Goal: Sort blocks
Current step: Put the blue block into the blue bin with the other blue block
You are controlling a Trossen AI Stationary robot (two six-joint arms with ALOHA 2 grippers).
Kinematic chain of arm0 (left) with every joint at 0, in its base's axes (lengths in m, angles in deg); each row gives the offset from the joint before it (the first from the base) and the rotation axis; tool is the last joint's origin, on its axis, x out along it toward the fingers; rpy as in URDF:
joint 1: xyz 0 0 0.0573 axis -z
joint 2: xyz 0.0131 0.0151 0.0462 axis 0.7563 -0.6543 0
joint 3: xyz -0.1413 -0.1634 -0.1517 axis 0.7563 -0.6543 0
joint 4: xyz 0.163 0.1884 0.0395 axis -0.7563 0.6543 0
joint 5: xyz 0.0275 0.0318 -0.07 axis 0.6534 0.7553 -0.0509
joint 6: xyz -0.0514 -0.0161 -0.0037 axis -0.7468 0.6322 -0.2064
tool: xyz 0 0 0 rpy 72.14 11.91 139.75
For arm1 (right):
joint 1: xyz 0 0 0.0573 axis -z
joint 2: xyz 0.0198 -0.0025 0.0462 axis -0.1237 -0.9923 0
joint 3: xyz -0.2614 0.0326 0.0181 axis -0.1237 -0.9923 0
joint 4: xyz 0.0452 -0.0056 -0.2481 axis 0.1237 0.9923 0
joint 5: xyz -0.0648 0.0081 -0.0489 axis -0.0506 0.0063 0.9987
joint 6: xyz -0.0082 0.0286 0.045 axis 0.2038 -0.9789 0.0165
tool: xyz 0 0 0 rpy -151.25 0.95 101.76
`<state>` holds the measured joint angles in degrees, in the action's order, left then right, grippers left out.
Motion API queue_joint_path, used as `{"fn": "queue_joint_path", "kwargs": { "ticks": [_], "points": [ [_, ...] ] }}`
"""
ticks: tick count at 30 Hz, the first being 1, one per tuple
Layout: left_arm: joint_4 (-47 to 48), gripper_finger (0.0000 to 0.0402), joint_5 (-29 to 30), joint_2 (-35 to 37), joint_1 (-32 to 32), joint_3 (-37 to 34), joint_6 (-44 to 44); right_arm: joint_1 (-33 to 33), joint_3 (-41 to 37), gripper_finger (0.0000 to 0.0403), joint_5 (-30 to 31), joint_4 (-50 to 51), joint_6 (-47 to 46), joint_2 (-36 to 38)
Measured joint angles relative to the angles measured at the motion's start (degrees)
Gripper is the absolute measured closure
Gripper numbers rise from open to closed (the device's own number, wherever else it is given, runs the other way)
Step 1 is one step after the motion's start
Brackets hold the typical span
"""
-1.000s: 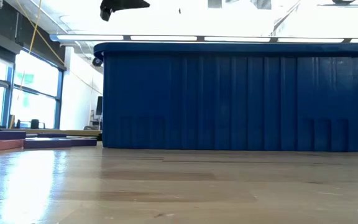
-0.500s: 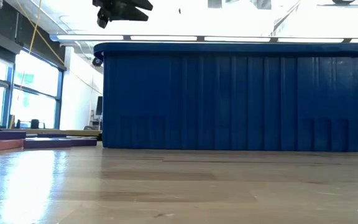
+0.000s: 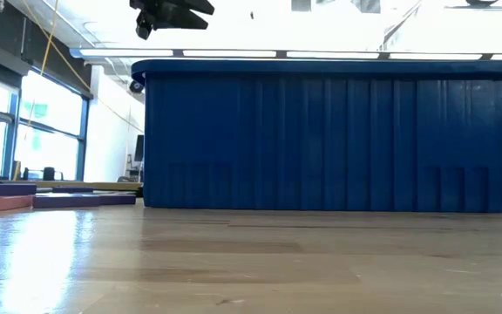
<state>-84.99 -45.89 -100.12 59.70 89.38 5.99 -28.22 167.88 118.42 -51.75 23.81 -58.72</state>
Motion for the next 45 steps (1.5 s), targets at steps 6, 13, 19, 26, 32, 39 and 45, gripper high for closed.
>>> {"fn": "queue_joint_path", "kwargs": {
  "ticks": [6, 13, 19, 26, 32, 39, 45],
  "points": [
    [0.0, 0.0253, 0.1, 0.0, 0.0, 0.0, 0.0, 18.2, 2.4, 0.0297, -19.3, 25.4, -24.8, -0.9],
    [0.3, 0.0253, 0.1, 0.0, 0.0, 0.0, 0.0, 35.6, -2.8, 0.0297, -37.5, 32.2, -28.5, -5.7],
    [1.8, 0.0253, 0.1, 0.0, 0.0, 0.0, 0.0, 43.3, -10.0, 0.0297, -49.4, 29.0, -18.6, -13.3],
    [2.9, 0.0253, 0.1, 0.0, 0.0, 0.0, 0.0, 49.5, -13.0, 0.0297, -49.5, 27.7, -11.4, -21.6],
    [3.6, 0.0253, 0.1, 0.0, 0.0, 0.0, -0.1, 52.6, -14.9, 0.0297, -49.5, 26.0, -11.3, -26.4],
    [4.6, 0.0253, 0.0, 0.0, 0.9, 0.0, -0.1, 53.1, -23.4, 0.0297, -49.6, 17.4, -6.8, -28.1],
    [4.2, 0.0253, 0.1, 0.0, 0.9, 0.0, -0.1, 53.2, -26.9, 0.0297, -49.9, 12.1, -7.7, -27.8]
  ]
}}
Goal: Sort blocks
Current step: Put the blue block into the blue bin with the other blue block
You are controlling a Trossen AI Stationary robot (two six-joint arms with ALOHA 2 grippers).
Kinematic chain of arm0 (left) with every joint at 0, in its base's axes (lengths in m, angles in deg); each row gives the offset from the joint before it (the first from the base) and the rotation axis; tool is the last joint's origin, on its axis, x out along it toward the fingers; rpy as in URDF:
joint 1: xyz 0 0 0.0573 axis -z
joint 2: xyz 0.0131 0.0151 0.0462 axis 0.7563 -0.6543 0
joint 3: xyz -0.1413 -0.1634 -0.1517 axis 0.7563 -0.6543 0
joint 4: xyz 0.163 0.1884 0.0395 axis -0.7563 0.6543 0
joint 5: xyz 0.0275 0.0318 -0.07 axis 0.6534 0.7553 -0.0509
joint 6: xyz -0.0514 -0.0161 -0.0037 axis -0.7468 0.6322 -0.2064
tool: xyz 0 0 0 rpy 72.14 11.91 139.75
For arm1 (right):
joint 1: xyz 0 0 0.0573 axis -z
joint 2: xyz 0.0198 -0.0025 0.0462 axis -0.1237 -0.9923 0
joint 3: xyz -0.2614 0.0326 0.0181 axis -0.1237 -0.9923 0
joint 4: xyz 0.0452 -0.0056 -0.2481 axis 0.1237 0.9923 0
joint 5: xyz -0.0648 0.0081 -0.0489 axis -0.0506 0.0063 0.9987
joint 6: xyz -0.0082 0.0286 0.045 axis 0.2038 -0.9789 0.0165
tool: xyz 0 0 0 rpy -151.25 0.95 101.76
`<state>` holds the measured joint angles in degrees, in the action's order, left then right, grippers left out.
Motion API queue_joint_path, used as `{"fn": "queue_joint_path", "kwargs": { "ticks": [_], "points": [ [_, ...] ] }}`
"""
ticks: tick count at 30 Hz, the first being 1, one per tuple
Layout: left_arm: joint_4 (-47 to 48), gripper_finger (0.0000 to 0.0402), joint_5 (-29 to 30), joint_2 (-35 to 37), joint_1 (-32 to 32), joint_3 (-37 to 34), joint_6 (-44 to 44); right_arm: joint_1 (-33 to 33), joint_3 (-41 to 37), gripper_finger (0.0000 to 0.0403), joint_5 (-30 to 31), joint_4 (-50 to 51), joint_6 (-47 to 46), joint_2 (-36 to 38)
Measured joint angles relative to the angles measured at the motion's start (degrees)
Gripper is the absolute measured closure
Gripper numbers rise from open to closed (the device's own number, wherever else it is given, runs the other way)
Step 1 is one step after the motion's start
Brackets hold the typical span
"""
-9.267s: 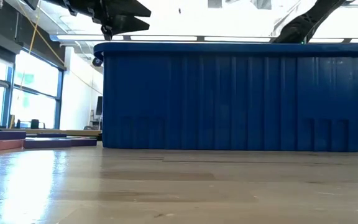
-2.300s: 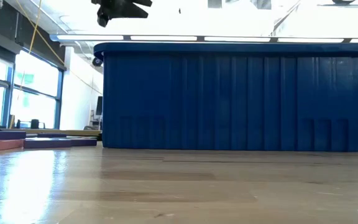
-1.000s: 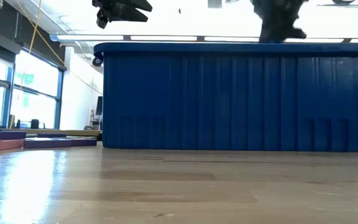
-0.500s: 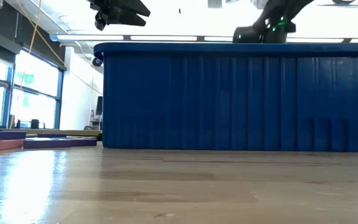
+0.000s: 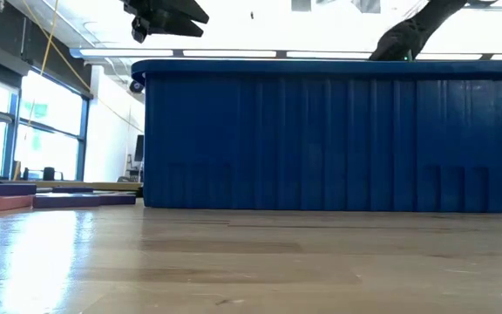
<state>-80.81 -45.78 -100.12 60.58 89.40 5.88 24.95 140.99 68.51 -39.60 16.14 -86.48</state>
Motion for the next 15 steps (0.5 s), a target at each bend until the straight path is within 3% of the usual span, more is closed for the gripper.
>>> {"fn": "queue_joint_path", "kwargs": {
  "ticks": [7, 15],
  "points": [
    [1.0, 0.0253, -0.6, 0.0, 0.0, 0.0, 0.0, 0.0, -0.4, 0.0246, 0.0, -0.6, -0.6, -0.1],
    [14.5, 0.0253, -8.5, 0.2, 0.0, 0.2, -7.8, -1.4, 3.9, 0.0236, 1.1, 2.2, -0.6, 4.3]
  ]
}}
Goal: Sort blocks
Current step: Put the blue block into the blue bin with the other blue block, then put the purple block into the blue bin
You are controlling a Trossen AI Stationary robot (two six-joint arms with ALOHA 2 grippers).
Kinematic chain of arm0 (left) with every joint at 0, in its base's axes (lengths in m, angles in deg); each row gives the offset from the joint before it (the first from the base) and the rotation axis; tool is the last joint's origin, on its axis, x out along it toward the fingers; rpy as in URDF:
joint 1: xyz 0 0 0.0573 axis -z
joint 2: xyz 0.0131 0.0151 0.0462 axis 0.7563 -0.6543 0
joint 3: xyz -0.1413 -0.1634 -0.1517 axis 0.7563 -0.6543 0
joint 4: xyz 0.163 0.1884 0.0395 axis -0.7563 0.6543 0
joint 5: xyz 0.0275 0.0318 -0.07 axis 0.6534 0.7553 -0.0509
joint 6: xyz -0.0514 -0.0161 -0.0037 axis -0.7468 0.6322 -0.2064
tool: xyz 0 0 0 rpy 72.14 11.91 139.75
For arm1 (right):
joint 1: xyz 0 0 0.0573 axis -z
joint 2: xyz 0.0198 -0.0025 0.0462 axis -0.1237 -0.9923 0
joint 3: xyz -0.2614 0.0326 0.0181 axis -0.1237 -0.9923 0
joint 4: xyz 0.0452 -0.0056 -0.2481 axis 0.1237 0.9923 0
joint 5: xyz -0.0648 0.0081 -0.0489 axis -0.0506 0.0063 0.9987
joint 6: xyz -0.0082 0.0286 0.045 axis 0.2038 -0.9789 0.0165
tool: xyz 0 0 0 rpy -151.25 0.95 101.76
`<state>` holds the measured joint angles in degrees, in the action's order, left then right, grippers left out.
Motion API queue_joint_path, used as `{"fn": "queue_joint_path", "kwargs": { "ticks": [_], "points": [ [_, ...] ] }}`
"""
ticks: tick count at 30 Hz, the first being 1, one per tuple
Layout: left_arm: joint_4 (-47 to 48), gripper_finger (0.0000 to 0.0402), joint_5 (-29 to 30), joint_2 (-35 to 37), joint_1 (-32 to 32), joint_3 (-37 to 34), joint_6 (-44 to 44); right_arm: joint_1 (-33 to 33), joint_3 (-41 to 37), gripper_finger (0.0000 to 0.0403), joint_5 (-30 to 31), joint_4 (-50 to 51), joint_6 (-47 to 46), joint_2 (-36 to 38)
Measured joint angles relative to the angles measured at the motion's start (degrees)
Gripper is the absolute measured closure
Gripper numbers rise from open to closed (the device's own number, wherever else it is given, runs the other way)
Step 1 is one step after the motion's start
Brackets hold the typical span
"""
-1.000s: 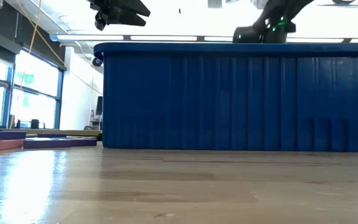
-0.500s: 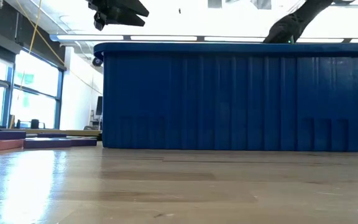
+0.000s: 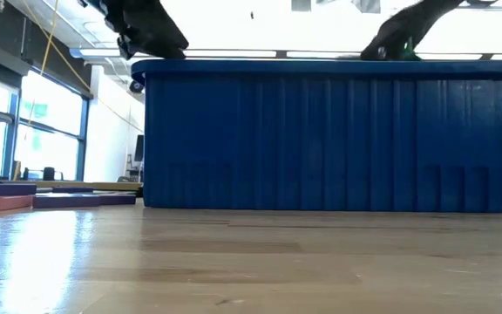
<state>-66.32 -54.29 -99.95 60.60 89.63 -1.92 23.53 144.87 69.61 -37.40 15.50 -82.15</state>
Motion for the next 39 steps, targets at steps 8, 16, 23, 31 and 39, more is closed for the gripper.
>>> {"fn": "queue_joint_path", "kwargs": {
  "ticks": [8, 16, 23, 31, 39],
  "points": [
    [8.9, 0.0253, -1.3, 0.5, 1.8, 0.4, -8.3, -6.5, 3.4, 0.0235, 5.7, 0.1, -3.2, 13.2],
    [6.8, 0.0253, 1.9, 1.3, 4.2, -0.2, -6.4, -19.4, 3.7, 0.0234, 20.6, -4.1, -4.9, 25.4],
    [-4.1, 0.0253, 3.2, 4.9, 3.1, -0.1, 1.8, -29.9, 3.7, 0.0234, 25.7, -10.1, -0.4, 28.5],
    [-4.6, 0.0253, -3.4, 11.7, 6.1, 3.2, 6.7, -44.6, 3.7, 0.0234, 21.9, -22.9, 4.5, 21.7],
    [14.3, 0.0253, -6.4, 14.1, 11.1, 3.0, -7.6, -49.3, 3.7, 0.0234, 28.4, -23.5, 3.0, 7.9]
  ]
}}
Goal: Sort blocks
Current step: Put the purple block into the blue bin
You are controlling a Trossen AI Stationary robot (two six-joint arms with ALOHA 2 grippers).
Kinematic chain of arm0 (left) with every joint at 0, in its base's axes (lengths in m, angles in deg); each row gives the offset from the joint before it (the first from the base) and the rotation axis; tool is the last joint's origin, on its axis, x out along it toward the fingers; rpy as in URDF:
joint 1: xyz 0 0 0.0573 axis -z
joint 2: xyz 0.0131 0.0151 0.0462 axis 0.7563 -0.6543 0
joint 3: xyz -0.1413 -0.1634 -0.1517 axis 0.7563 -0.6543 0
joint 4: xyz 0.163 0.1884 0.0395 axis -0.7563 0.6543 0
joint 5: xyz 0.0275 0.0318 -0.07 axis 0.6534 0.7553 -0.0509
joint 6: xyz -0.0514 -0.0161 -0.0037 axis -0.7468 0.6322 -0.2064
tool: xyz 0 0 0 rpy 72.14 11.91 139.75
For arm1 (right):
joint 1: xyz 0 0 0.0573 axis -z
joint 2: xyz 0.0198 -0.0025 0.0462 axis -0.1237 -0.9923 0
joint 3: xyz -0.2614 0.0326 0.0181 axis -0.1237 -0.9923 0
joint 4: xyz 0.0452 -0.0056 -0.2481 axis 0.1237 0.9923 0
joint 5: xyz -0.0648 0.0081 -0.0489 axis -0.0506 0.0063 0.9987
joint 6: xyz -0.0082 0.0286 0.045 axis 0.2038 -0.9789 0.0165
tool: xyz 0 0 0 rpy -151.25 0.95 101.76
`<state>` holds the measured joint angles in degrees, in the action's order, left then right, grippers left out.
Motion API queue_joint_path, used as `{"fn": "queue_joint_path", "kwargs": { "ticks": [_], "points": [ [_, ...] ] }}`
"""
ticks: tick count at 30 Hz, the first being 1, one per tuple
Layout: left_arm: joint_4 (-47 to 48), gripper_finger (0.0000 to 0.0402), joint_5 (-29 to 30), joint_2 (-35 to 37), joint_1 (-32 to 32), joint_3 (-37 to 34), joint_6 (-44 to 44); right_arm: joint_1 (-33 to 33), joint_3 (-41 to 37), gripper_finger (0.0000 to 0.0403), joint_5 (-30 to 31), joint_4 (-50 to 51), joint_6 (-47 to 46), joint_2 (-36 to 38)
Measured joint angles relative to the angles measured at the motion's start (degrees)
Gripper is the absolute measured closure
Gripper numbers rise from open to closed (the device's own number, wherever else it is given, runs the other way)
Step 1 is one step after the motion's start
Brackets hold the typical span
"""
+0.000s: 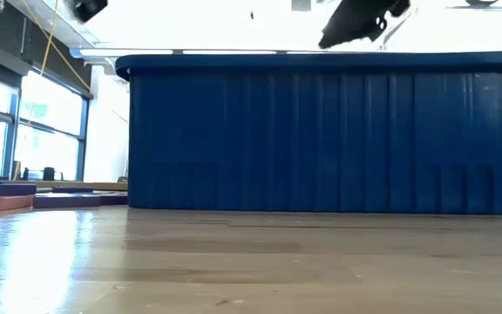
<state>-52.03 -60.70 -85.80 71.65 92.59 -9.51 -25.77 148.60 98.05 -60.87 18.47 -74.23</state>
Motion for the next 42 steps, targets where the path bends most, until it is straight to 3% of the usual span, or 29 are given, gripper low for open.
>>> {"fn": "queue_joint_path", "kwargs": {
  "ticks": [3, 9, 15, 23, 30, 38, 42],
  "points": [
    [4.7, 0.0253, 2.5, -1.1, 1.3, -1.1, -4.6, 0.1, 0.0, 0.0234, 3.9, -0.4, -0.9, -2.7],
    [5.1, 0.0253, 4.1, -2.7, 2.8, -4.5, -6.6, 0.6, 0.0, 0.0234, 10.3, 2.2, -1.6, -2.9],
    [2.8, 0.0253, 6.2, -3.8, 2.8, -10.6, -10.5, 0.4, 0.0, 0.0234, 9.2, 1.9, -2.2, -1.8],
    [2.1, 0.0253, 11.5, -6.4, 1.7, -21.0, -20.6, -3.8, 0.0, 0.0233, 8.0, -10.0, 1.3, -0.5],
    [9.1, 0.0253, 12.3, -9.9, -2.4, -25.2, -33.6, -7.4, 0.0, 0.0233, 9.8, -15.8, 4.7, 0.0],
    [8.2, 0.0253, 12.1, -12.4, -5.5, -26.8, -31.5, -7.7, 0.0, 0.0233, 10.1, -15.8, 4.5, 0.0],
    [2.3, 0.0253, 9.1, -12.5, -6.6, -28.6, -31.1, -7.8, 0.0, 0.0233, 10.1, -15.8, 4.4, 0.0]
  ]
}}
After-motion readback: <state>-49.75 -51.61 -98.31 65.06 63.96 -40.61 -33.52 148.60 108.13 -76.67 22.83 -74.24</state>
